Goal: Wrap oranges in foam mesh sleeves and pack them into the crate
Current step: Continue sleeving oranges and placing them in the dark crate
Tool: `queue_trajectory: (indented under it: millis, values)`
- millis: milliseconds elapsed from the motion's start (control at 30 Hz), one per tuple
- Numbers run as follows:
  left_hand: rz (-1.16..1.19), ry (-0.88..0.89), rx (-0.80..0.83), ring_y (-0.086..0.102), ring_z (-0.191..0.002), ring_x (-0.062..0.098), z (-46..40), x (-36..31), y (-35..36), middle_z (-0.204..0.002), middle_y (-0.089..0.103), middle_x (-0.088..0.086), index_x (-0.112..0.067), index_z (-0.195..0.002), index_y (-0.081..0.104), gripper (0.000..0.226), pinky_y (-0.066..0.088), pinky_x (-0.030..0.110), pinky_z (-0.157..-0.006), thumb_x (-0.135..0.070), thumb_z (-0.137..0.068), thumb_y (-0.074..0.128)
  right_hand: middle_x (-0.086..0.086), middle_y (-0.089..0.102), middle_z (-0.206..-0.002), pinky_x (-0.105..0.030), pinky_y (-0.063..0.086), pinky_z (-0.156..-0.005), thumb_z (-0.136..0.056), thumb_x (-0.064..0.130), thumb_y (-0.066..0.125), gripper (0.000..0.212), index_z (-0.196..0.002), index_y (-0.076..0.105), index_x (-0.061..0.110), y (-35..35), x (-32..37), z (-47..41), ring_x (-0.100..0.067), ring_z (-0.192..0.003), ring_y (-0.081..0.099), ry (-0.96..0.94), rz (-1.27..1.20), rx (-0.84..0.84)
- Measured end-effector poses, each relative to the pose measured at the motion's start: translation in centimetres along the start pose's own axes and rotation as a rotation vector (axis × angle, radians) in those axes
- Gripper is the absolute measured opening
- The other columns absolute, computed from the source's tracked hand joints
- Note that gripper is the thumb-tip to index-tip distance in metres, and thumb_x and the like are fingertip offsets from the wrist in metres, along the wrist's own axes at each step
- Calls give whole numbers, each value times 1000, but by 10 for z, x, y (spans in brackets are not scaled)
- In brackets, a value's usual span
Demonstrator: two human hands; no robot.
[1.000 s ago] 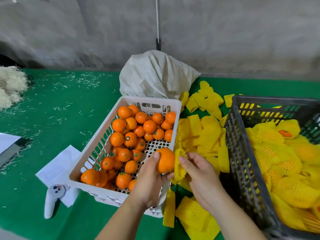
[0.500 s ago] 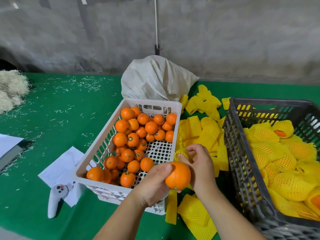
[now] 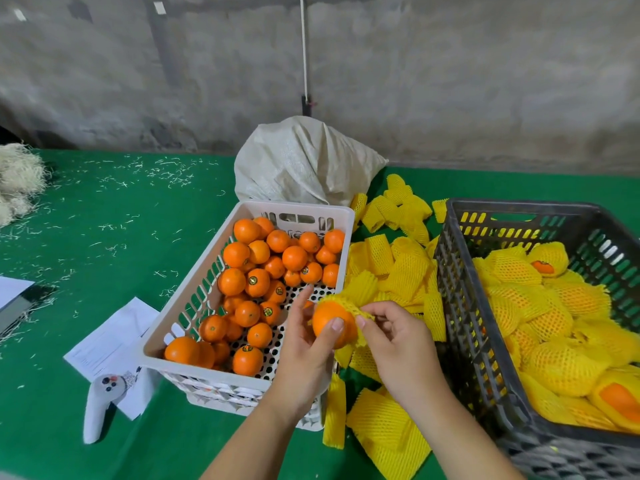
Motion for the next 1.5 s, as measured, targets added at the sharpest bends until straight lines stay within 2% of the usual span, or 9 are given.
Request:
queue_trajectory:
  millis: [233, 400, 533, 600, 700, 900, 1133, 1333, 1500]
  values:
    - [-16, -198, 149, 59, -118, 30, -5, 28, -9, -136, 58, 17, -48, -146, 44, 57, 45, 44, -91, -28, -96, 64, 13, 65, -97, -20, 50, -74, -98, 23, 66, 11, -107, 65, 30, 21, 15, 7, -5, -90, 62, -120, 76, 41]
    - [-254, 19, 128, 64, -126, 23, -9, 19, -7, -139, 63, 1, -41, -153, 39, 70, 54, 41, -105, -38, -95, 78, 10, 60, -105, -23, 51, -77, -98, 18, 65, 14, -112, 66, 22, 0, 24, -4, -3, -93, 58, -169, 221, -21]
    - [-191, 104, -12, 65, -93, 34, -7, 13, -14, -110, 69, 15, -35, -129, 52, 55, 57, 51, -81, -29, -86, 86, 12, 56, -102, -32, 54, -70, -95, 19, 69, 13, -108, 66, 21, 14, 45, 11, -8, -87, 55, -391, 415, 105]
    - [-156, 96, -31, 54, -73, 29, -6, 12, -17, -92, 61, 17, -36, -114, 50, 48, 51, 37, -61, -14, -84, 80, 9, 55, -104, -34, 55, -72, -92, 16, 71, 17, -107, 65, 20, 20, 47, 22, -11, -92, 55, -464, 427, 111]
    - [-120, 59, 13, 59, -71, 20, -1, 7, -11, -92, 64, 14, -39, -125, 49, 50, 51, 27, -61, -17, -90, 76, 9, 51, -116, -37, 54, -87, -91, 13, 69, 32, -122, 61, 21, 10, 33, 23, -11, -108, 53, -401, 319, -19]
    - [-62, 9, 120, 68, -97, 17, 7, -1, 5, -107, 72, 5, -6, -140, 55, 38, 57, 27, -84, -28, -109, 51, 22, 43, -135, -10, 44, -96, -96, 61, 53, 58, -148, 48, 35, 11, 11, 16, 3, -128, 46, -302, 200, 76]
    - [-109, -3, 166, 65, -124, 29, 1, 7, 4, -137, 67, 11, -24, -143, 57, 49, 55, 40, -101, -30, -98, 73, 8, 58, -112, -18, 52, -82, -103, 24, 53, 35, -135, 65, 15, -12, 17, 13, 1, -107, 57, -402, 166, -148]
    - [-101, 3, 58, 68, -87, 17, 0, 5, -3, -98, 72, 7, -26, -115, 66, 32, 57, 25, -75, -35, -88, 81, 15, 57, -107, -16, 51, -77, -104, 31, 50, 26, -118, 68, 19, 9, 40, 31, -2, -99, 59, -477, 175, -96]
    - [-106, -31, 124, 69, -103, 25, -1, 9, -5, -126, 67, 16, -43, -141, 51, 62, 57, 32, -88, -20, -90, 78, 20, 42, -117, -21, 51, -84, -96, 22, 63, 38, -134, 54, 27, 12, 23, 24, -6, -108, 52, -348, 208, -59]
Point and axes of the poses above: each hand's wrist, its own z-axis away from the middle knuckle, its own y-axis out of the palm, x = y × z, the point moved 9 cm from there along -z, towards the middle knuckle
